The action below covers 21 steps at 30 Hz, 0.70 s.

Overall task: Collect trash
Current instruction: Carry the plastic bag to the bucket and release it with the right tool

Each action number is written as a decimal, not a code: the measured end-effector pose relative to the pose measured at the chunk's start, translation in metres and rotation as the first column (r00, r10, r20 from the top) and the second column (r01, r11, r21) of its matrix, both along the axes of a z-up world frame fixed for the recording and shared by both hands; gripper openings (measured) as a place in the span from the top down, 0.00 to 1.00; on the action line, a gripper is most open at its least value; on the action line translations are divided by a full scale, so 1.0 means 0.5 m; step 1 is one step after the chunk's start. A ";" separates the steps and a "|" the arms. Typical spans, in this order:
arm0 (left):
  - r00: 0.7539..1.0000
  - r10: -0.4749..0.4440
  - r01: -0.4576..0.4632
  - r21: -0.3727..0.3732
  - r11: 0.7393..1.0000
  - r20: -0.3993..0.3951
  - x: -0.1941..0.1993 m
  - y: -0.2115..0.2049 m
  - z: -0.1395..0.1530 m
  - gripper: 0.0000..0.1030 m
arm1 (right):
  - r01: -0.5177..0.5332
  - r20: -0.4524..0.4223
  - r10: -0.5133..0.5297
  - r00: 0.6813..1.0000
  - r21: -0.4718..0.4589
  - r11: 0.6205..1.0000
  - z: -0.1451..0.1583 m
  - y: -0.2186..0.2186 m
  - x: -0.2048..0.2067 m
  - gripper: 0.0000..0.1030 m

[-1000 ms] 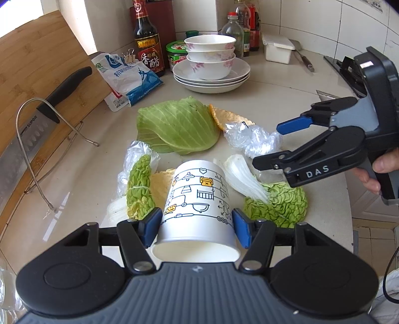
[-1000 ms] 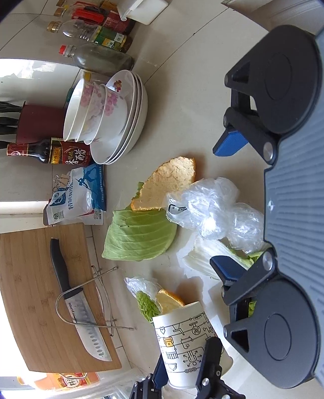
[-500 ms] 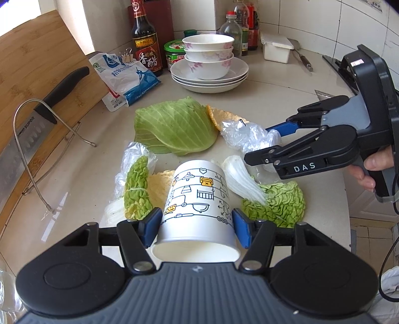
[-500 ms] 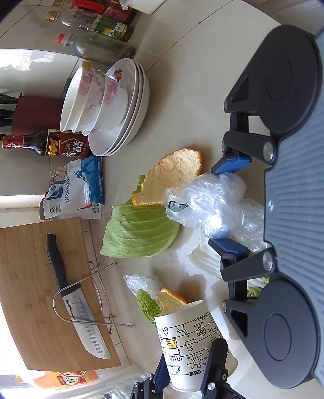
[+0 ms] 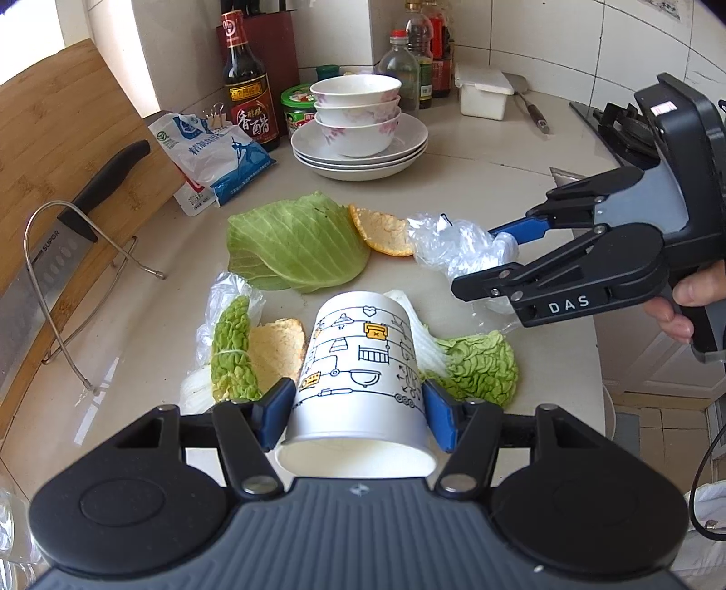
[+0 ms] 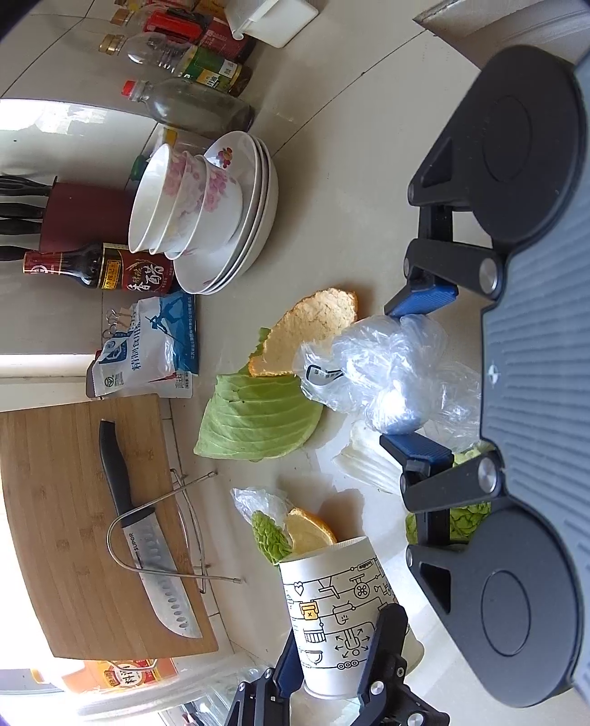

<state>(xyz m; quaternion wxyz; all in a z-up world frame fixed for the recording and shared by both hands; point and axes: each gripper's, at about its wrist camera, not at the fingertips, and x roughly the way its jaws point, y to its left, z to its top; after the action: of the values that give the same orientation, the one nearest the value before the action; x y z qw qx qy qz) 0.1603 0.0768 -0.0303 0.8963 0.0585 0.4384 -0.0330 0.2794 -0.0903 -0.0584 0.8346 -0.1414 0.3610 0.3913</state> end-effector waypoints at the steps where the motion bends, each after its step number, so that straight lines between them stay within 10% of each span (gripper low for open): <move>1: 1.000 -0.003 0.003 -0.001 1.000 0.001 -0.001 -0.002 0.002 0.41 | 0.000 0.003 0.000 1.000 0.001 1.000 0.003 -0.004 -0.003 0.42; 21: 0.998 -0.070 0.070 -0.013 0.997 -0.003 -0.028 -0.069 0.029 0.42 | 0.038 0.007 -0.038 0.999 0.038 0.999 0.057 -0.109 -0.071 0.42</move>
<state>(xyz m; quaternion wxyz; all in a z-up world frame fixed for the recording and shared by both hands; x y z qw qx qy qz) 0.1461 0.0421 -0.0157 0.8943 0.0680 0.4372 -0.0672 0.2441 -0.1450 -0.0301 0.8457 -0.1202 0.3530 0.3817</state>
